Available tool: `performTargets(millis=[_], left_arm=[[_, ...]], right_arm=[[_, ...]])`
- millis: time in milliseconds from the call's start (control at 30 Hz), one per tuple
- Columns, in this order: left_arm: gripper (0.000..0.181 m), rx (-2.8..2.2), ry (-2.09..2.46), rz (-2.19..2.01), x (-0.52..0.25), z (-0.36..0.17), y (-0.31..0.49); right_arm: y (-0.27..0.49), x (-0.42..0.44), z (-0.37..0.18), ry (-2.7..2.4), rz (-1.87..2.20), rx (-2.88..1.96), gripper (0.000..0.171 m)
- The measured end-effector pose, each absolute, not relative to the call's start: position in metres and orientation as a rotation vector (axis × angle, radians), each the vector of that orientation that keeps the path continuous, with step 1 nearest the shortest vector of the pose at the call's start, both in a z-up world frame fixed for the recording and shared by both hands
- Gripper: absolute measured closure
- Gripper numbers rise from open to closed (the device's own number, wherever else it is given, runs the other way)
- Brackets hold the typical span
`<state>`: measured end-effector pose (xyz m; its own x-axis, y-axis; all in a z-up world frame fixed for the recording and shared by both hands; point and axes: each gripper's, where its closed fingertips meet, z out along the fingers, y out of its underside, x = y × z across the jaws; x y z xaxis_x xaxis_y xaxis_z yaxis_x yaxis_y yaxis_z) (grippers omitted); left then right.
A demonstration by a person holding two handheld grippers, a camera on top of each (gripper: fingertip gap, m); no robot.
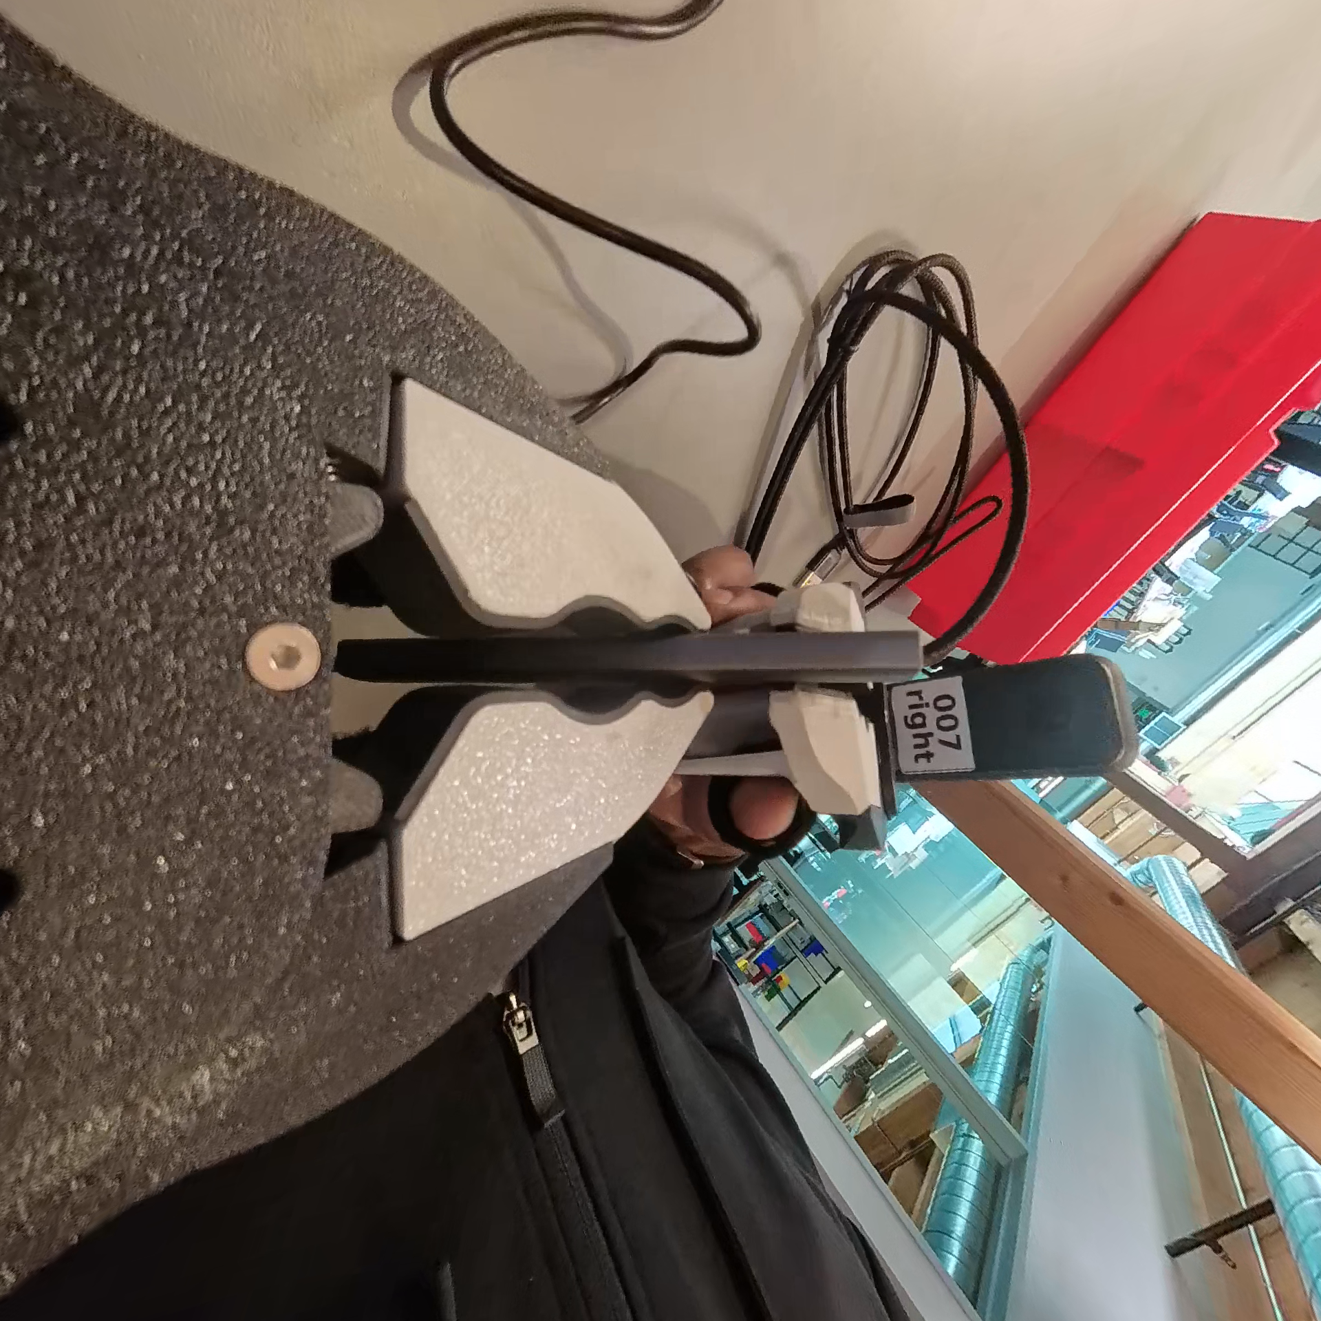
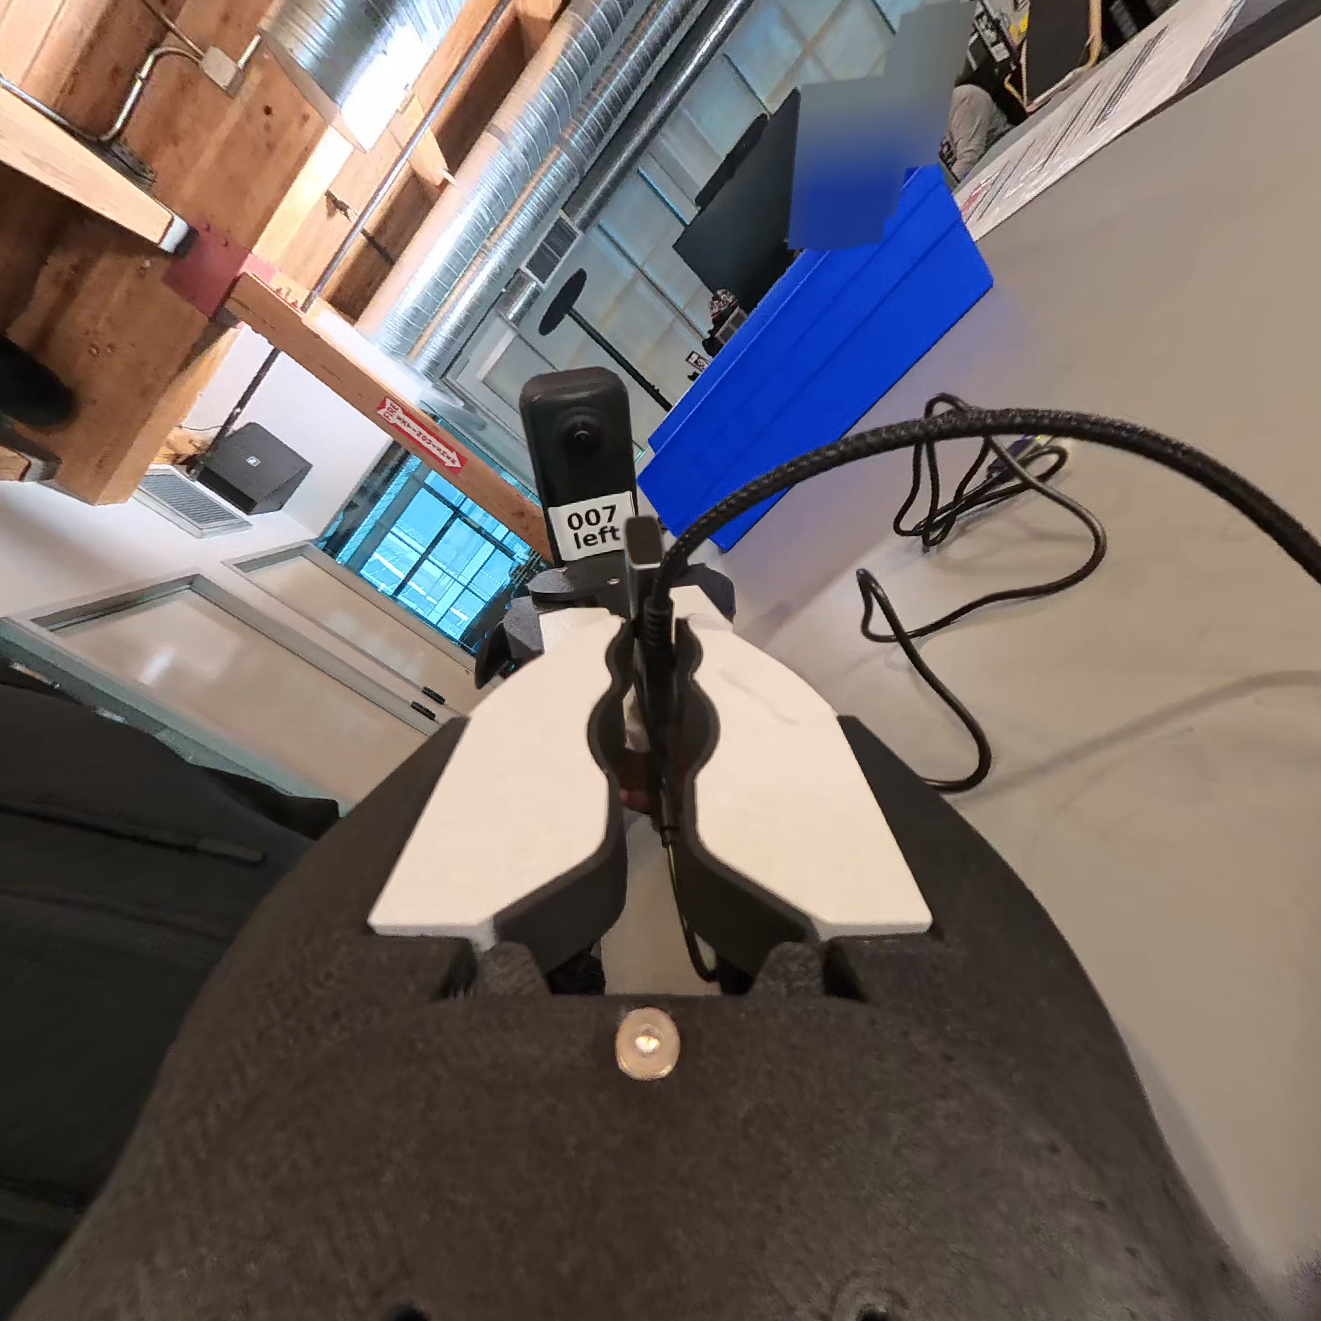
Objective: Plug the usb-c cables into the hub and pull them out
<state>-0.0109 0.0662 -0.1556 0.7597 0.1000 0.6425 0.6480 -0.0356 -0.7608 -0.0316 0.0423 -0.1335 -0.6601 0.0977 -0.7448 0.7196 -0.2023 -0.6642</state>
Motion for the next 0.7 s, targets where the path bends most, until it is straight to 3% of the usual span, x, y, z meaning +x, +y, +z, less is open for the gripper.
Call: performTargets(millis=[700], left_arm=[[0.172,-1.464,-0.657,-0.488,-0.015,-0.148,0.061]], right_arm=[[0.047,-0.026,-0.137,1.774,-1.919,0.938,0.163]])
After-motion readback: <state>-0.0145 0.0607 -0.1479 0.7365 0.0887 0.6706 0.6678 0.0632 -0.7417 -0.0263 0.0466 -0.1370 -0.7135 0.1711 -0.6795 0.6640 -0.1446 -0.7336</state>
